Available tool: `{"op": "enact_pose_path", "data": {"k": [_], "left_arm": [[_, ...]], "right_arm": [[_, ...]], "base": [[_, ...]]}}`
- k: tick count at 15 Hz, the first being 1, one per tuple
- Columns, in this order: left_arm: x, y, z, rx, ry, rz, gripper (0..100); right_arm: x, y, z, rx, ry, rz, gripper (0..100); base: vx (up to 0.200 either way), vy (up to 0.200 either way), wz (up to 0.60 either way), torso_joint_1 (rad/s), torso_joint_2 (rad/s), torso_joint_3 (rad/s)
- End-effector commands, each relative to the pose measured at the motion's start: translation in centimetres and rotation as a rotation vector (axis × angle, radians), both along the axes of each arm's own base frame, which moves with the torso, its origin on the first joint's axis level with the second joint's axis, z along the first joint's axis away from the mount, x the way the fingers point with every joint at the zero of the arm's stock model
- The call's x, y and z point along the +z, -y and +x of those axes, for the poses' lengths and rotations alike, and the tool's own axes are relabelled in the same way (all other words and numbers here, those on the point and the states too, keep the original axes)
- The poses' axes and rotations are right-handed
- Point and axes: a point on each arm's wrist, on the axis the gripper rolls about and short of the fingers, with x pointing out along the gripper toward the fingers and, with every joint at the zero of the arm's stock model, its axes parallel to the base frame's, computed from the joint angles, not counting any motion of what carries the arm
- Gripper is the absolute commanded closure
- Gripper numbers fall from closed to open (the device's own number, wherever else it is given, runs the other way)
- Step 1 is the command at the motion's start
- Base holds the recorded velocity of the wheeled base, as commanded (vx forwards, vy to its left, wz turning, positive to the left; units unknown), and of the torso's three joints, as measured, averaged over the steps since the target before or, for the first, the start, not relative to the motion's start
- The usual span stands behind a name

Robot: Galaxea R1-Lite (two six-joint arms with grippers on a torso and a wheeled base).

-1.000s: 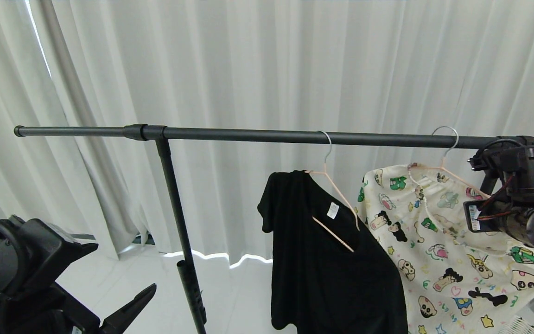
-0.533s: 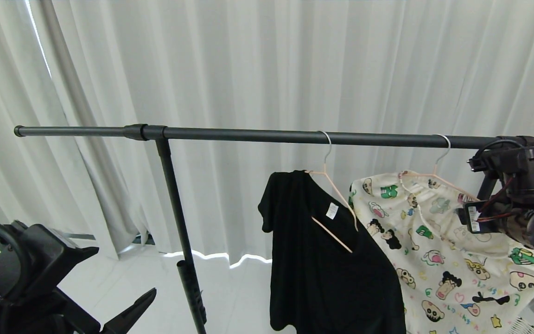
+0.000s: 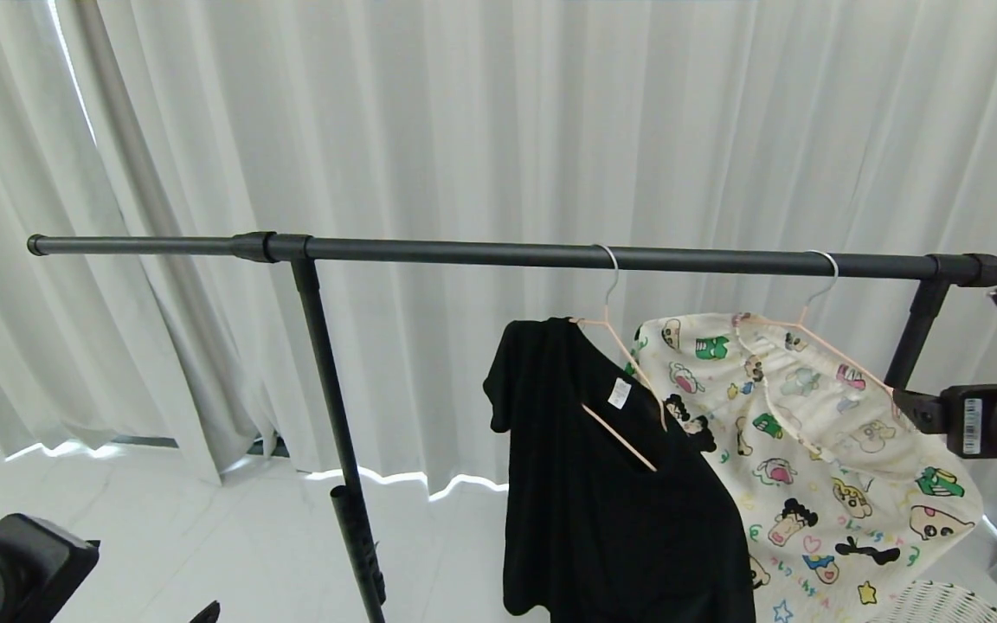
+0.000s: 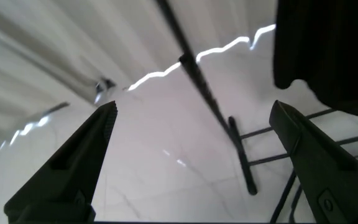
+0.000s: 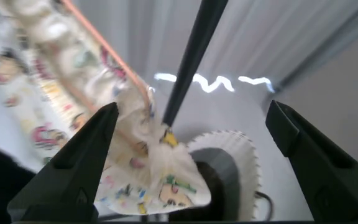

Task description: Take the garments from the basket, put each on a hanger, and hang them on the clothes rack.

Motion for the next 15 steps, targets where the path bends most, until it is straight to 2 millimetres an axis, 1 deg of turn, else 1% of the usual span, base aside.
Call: {"op": "enact_pose_path", "data": {"k": [1, 3, 4, 5, 6, 7, 8, 9, 11, 13, 14, 15], "left_arm": [[-0.7, -1.0, -0.7, 0.095, 0.007, -0.002, 0], [-1.3, -1.9, -1.7, 0.22, 0.037, -0.002, 0], [-1.6, -2.2, -2.1, 0.254, 0.045, 0.001, 0], [-2.6, -2.6, -3.1, 0.333, 0.053, 0.012, 0], [-3.9, -3.0, -4.5, 0.426, 0.073, 0.023, 0], [-4.2, -3.1, -5.5, 0.46, 0.055, 0.027, 0], [-4.2, -3.1, -5.5, 0.464, 0.063, 0.024, 0], [-4.2, -3.1, -5.5, 0.464, 0.062, 0.025, 0], [-4.2, -3.1, -5.6, 0.454, 0.068, 0.029, 0], [-4.1, -3.1, -5.7, 0.442, 0.085, 0.022, 0], [-4.1, -3.1, -5.8, 0.441, 0.091, 0.022, 0], [-4.1, -3.1, -5.9, 0.442, 0.109, 0.02, 0]], "right_arm": [[0.9, 1.5, -3.4, 0.006, 0.088, 0.043, 0], [0.2, 3.3, -5.4, -0.078, 0.075, 0.011, 0], [0.0, 3.7, -6.1, -0.105, 0.062, 0.0, 0], [-0.5, 4.8, -7.6, -0.175, 0.012, -0.028, 0], [-1.3, 5.9, -9.7, -0.269, -0.065, -0.048, 0], [-2.2, 6.3, -11.7, -0.331, -0.134, -0.047, 0], [-3.0, 6.2, -13.0, -0.338, -0.161, -0.046, 0], [-4.0, 6.1, -14.1, -0.331, -0.173, -0.051, 0], [-6.1, 5.9, -15.8, -0.287, -0.177, -0.084, 0], [-8.3, 5.5, -17.9, -0.139, -0.118, -0.098, 0], [-9.1, 5.4, -18.5, -0.105, -0.1, -0.118, 0], [-11.0, 5.2, -19.5, -0.066, -0.071, -0.161, 0]], "base": [[0.0, 0.0, 0.0, 0.0, 0.0, 0.0], [0.0, 0.0, 0.0, 0.0, 0.0, 0.0], [0.0, 0.0, 0.0, 0.0, 0.0, 0.0], [0.0, 0.0, 0.0, 0.0, 0.0, 0.0], [0.0, 0.0, 0.0, 0.0, 0.0, 0.0], [0.0, 0.0, 0.0, 0.0, 0.0, 0.0], [0.0, 0.0, 0.0, 0.0, 0.0, 0.0], [0.0, 0.0, 0.0, 0.0, 0.0, 0.0], [-0.2, 0.0, 0.0, 0.007, 0.0, 0.002], [-0.2, 0.0, 0.0, 0.012, 0.0, 0.0], [-0.2, 0.0, 0.0, -0.022, 0.0, 0.007], [-0.2, 0.0, 0.0, -0.012, 0.0, 0.012]]}}
